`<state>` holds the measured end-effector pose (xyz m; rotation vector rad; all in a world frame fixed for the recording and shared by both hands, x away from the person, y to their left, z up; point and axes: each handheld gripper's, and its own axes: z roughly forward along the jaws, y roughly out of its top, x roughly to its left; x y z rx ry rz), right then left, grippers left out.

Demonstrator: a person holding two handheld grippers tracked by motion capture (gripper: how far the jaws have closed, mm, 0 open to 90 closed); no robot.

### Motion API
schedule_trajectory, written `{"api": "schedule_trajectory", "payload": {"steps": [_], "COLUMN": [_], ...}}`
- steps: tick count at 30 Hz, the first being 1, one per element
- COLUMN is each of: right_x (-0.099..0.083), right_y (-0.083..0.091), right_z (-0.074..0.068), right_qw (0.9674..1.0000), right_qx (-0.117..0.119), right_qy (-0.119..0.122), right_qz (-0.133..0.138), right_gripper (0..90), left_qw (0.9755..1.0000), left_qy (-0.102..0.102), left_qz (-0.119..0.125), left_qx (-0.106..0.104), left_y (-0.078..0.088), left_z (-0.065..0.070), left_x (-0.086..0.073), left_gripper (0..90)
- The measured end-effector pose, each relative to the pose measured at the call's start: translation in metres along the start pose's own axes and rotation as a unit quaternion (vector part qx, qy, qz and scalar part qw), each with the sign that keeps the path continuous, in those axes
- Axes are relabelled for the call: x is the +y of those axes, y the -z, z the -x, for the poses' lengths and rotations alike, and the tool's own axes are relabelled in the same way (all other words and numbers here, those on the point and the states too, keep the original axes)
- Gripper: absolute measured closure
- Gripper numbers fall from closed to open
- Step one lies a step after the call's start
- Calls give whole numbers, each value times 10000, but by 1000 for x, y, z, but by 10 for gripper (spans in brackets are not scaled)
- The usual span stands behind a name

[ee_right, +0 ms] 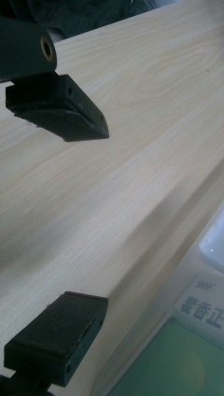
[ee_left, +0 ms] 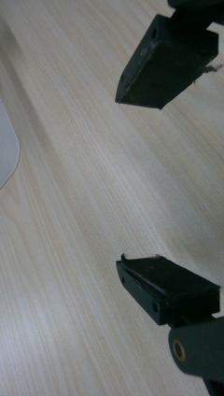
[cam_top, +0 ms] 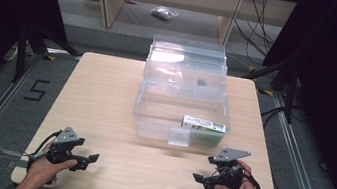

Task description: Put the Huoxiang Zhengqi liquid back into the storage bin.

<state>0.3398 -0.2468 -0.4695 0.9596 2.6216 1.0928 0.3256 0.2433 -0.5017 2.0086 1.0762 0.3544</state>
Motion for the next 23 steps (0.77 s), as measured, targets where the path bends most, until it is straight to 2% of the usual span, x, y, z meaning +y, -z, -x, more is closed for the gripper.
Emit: {"api": "schedule_trajectory", "payload": {"steps": [2,3,4,6,7,8,11,12,13,16,19,20,22,23], "right_x": [-1,-2,-3,-5,-5,-7,-9,-11,-11,-13,-13,-13,-13,-13], "right_y": [0,0,0,-2,0,0,1,-1,0,-1,0,0,-1,-1], "right_z": [0,-2,-1,-3,-2,-3,-4,-6,-6,-5,-5,-5,-4,-4], "right_qw": [10000,10000,9999,9999,9999,9999,9998,9998,9998,9997,9998,9998,9996,9996], "right_qx": [-66,-42,-100,-100,-80,-95,-140,-168,-139,-172,-163,-173,-228,-227], "right_qy": [36,-69,74,11,50,84,100,37,13,124,77,78,118,118], "right_qz": [30,-14,3,47,-64,2,-78,-24,-107,-90,-106,-113,-109,-139], "right_gripper": [169,168,167,167,167,167,167,167,167,167,167,167,167,167], "left_qw": [10000,10000,10000,10000,10000,9999,10000,9999,9999,9999,9999,10000,10000,10000], "left_qy": [9,-62,-60,-66,-67,-78,-66,-76,-98,-76,-93,-7,-49,-3], "left_qz": [7,-54,-57,-68,-71,-81,-55,-69,-103,-80,-97,-11,-51,-10], "left_qx": [14,15,17,9,12,12,13,12,27,29,13,16,14,29], "left_y": [0,1,1,1,1,1,1,1,2,1,2,1,1,1], "left_z": [0,-1,-1,-1,-1,-1,-1,-1,-1,0,-1,0,0,0], "left_x": [0,0,0,0,0,0,0,0,1,1,1,0,1,0], "left_gripper": [160,160,160,161,160,160,160,161,160,160,160,160,160,160]}}
